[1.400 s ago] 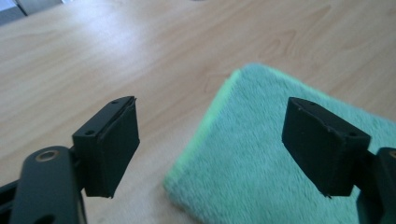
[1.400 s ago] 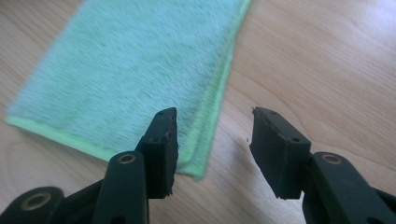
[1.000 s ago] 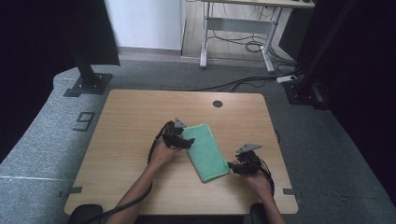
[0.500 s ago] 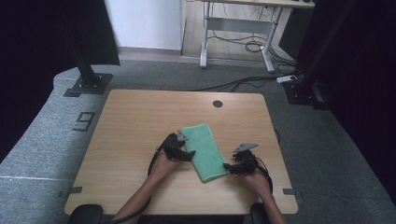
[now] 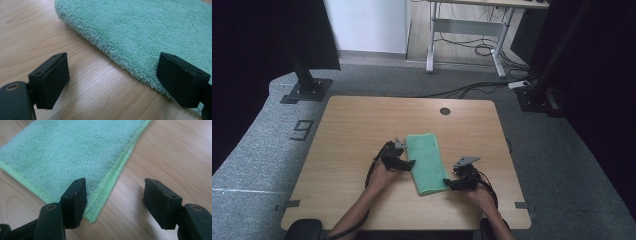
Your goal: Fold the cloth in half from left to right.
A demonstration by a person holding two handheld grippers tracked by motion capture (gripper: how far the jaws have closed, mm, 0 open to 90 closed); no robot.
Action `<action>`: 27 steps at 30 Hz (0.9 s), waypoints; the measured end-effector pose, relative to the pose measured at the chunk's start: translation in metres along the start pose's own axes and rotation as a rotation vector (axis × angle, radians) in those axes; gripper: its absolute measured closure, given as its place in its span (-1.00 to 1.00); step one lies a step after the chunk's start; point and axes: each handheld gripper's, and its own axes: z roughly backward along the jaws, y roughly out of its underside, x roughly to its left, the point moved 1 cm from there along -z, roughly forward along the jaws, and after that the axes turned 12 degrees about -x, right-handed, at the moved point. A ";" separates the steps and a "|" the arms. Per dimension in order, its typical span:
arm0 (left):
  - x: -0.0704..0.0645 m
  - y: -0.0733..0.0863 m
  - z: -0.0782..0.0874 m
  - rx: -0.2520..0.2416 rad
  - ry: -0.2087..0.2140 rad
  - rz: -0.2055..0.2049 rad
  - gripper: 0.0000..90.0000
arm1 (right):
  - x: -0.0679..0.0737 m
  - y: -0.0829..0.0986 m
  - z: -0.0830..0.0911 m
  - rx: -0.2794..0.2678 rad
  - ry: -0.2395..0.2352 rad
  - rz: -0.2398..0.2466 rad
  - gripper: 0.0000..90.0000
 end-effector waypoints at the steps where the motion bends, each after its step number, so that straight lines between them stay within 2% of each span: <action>1: 0.003 0.000 0.001 0.000 -0.001 0.004 -0.76 | 0.003 -0.001 -0.002 0.000 -0.004 0.000 -0.23; 9: 0.024 0.004 0.007 0.007 -0.022 0.023 -0.78 | 0.026 -0.013 -0.019 -0.004 -0.031 0.024 -0.25; 14: 0.037 0.004 0.008 0.015 -0.035 0.033 -0.78 | 0.035 -0.021 -0.030 -0.007 -0.040 0.036 -0.25; 22: 0.057 0.004 0.008 0.015 -0.063 0.056 -0.82 | 0.042 -0.031 -0.045 -0.013 -0.043 0.036 -0.28; 27: 0.058 0.004 0.007 0.013 -0.062 0.056 -0.83 | 0.042 -0.033 -0.049 -0.014 -0.040 0.035 -0.30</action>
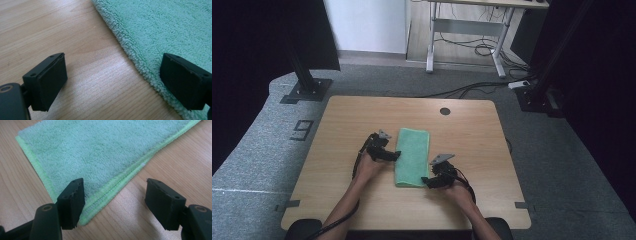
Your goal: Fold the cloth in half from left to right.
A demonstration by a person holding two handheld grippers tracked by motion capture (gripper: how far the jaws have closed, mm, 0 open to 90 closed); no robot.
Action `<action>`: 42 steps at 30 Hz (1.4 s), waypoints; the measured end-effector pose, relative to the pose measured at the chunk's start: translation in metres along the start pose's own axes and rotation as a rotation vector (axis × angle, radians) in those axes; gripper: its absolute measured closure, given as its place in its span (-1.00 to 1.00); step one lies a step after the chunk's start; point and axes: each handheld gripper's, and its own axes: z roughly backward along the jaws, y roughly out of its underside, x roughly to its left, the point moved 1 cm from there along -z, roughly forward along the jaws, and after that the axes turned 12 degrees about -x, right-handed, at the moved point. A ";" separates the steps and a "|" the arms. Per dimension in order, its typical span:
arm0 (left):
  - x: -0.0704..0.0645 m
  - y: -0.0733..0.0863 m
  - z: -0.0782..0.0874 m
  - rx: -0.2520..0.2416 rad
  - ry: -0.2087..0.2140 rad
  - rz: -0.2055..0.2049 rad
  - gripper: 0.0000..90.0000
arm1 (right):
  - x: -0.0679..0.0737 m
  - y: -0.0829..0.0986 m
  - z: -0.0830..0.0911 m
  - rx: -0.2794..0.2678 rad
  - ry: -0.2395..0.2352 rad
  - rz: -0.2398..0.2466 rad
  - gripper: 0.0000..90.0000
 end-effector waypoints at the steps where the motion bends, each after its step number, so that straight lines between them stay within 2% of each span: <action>1: 0.000 0.000 0.000 -0.001 0.001 -0.001 -0.83 | 0.000 0.001 0.000 -0.004 -0.001 0.000 -0.30; 7: -0.001 0.000 0.002 -0.018 0.013 0.006 -0.77 | 0.001 0.000 0.001 -0.005 0.004 0.009 -0.30; 9: -0.004 -0.001 0.006 -0.024 0.014 -0.004 -0.74 | 0.000 -0.001 0.003 -0.016 0.011 0.013 -0.34; 11: -0.007 -0.002 0.014 -0.036 0.021 -0.014 -0.73 | -0.001 -0.002 0.006 -0.032 0.013 0.003 -0.39; 13: -0.009 -0.003 0.023 -0.059 0.042 -0.004 -0.73 | -0.002 -0.003 0.011 -0.043 0.018 -0.008 -0.44; 18: -0.014 -0.002 0.047 -0.063 0.073 -0.029 -0.78 | -0.009 -0.002 0.023 -0.066 0.025 -0.029 -0.57; 23: -0.019 0.010 0.071 -0.053 0.079 -0.048 -0.85 | -0.015 0.001 0.032 -0.072 0.032 -0.048 -0.69; 26: -0.020 0.017 0.080 -0.047 0.077 -0.049 -0.86 | -0.017 0.003 0.036 -0.059 0.038 -0.051 -0.71; 36: -0.028 0.037 0.100 -0.019 0.068 -0.105 -0.97 | -0.022 0.014 0.051 -0.054 0.063 -0.053 -0.92; 42: -0.027 0.050 0.103 -0.013 0.080 -0.082 -1.00 | -0.027 0.022 0.058 -0.058 0.085 -0.065 -1.00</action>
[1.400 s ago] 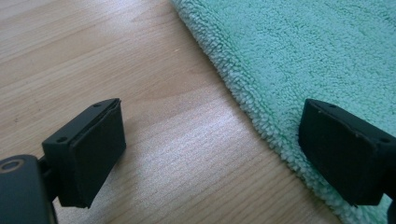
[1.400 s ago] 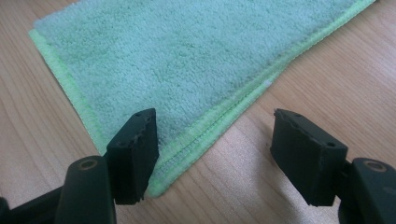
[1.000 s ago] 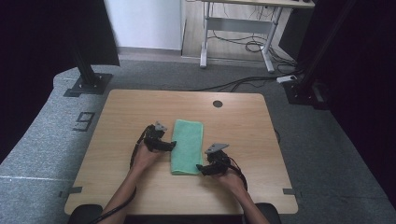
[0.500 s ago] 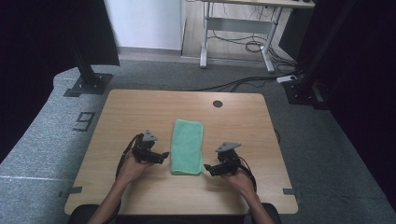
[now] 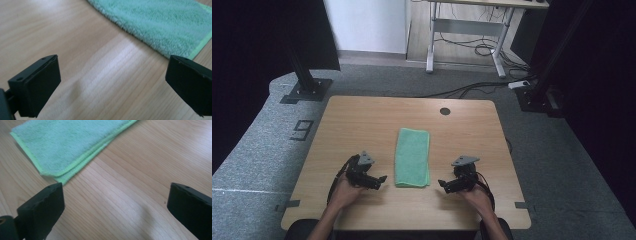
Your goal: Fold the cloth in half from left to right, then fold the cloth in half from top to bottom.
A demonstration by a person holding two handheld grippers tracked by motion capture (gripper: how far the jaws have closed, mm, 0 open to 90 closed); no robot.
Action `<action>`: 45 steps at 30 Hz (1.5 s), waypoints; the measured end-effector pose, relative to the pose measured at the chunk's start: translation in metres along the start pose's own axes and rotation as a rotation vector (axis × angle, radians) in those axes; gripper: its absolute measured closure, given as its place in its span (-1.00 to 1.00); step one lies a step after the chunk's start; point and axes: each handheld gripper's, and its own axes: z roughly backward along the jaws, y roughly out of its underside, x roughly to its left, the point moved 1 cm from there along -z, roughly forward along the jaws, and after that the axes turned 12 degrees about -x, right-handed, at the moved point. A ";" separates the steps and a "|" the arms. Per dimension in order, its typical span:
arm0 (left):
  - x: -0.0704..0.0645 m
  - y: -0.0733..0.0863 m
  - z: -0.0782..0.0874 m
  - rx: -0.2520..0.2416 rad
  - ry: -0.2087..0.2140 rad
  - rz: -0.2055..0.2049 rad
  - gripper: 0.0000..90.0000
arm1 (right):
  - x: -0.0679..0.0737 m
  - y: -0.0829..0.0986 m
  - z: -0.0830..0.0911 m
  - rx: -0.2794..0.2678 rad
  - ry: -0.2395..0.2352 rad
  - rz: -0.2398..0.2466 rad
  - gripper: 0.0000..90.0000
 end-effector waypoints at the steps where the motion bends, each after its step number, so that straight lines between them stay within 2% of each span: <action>1: 0.001 0.003 0.000 0.007 -0.002 0.004 -1.00 | -0.001 0.001 0.000 -0.001 0.003 0.003 -1.00; 6: 0.004 0.010 -0.004 0.011 -0.005 0.026 -1.00 | -0.006 0.010 -0.002 0.016 0.020 0.009 -1.00; 12: 0.006 0.017 -0.010 0.040 -0.015 0.017 -1.00 | -0.008 0.019 -0.008 0.040 0.018 0.011 -1.00; 18: 0.005 0.016 -0.012 0.040 -0.007 0.009 -1.00 | -0.009 0.024 -0.012 0.033 0.019 0.018 -1.00; 23: 0.005 0.016 -0.012 0.042 -0.002 0.013 -1.00 | -0.010 0.026 -0.014 0.000 0.021 0.011 -1.00; 40: 0.005 0.016 -0.012 0.042 -0.002 0.014 -1.00 | -0.010 0.025 -0.015 -0.001 0.020 0.014 -1.00; 45: 0.005 0.016 -0.012 0.042 -0.003 0.014 -1.00 | -0.009 0.023 -0.016 0.010 0.033 -0.004 -1.00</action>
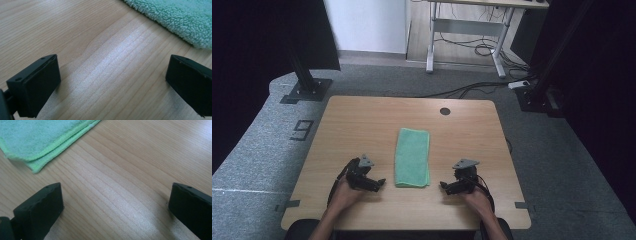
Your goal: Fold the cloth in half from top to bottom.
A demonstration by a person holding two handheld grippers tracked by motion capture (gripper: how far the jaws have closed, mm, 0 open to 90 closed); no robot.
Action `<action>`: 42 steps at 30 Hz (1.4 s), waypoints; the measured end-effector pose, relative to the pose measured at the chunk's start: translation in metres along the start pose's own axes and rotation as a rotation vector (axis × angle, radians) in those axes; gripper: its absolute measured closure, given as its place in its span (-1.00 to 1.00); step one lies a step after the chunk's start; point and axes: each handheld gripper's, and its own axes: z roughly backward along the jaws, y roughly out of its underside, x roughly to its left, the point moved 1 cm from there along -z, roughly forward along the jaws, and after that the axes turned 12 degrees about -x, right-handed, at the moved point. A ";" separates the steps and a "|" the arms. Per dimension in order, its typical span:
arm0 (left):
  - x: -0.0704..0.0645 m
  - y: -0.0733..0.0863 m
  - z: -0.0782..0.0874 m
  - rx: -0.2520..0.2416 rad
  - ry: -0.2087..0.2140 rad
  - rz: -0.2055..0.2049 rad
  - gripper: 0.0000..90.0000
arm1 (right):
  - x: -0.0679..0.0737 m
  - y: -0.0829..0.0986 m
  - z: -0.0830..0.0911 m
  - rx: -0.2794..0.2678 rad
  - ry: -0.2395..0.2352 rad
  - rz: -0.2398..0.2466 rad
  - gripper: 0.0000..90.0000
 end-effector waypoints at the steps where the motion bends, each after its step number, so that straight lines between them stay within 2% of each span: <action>1: 0.000 0.000 0.000 -0.001 0.000 0.001 -1.00 | 0.000 0.000 0.000 0.000 0.003 0.000 -1.00; 11: -0.001 0.000 -0.001 -0.001 -0.009 0.007 -1.00 | 0.006 -0.013 -0.003 -0.039 -0.035 -0.019 -1.00; 22: -0.001 -0.001 -0.001 0.000 -0.011 0.007 -1.00 | 0.020 -0.037 -0.026 -0.024 -0.056 -0.004 -1.00; 29: -0.001 -0.001 -0.001 0.000 -0.011 0.007 -1.00 | 0.026 -0.052 -0.046 -0.014 -0.050 -0.001 -1.00; 34: -0.001 -0.001 -0.001 0.000 -0.011 0.007 -1.00 | 0.024 -0.051 -0.059 0.029 -0.016 0.016 -1.00; 36: -0.001 -0.001 -0.001 0.000 -0.011 0.007 -1.00 | 0.025 -0.048 -0.062 0.046 -0.016 0.028 -1.00; 39: -0.001 -0.001 -0.001 0.000 -0.012 0.007 -1.00 | 0.026 -0.045 -0.061 0.043 -0.027 0.013 -0.98; 42: -0.001 0.000 0.000 -0.001 -0.013 0.009 -1.00 | 0.028 -0.043 -0.057 0.042 -0.037 0.029 -0.96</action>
